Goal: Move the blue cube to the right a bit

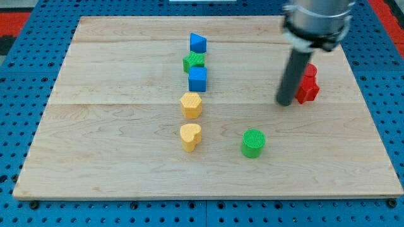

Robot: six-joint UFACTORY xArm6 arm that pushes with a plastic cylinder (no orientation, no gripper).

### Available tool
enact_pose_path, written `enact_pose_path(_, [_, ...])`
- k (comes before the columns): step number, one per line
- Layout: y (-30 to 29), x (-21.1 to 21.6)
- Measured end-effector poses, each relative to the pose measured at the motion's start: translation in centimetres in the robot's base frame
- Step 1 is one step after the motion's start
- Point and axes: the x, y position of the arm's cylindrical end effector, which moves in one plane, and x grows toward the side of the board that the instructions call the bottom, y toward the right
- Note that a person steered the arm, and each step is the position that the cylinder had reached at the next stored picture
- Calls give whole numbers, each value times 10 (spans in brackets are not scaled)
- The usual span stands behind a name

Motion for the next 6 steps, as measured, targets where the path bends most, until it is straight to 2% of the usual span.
enact_pose_path(2, [-157,-50])
enact_pose_path(3, [-210,-53])
enact_pose_path(4, [-212,-96])
enact_pose_path(5, [-132,-80])
enact_pose_path(6, [-83,-48])
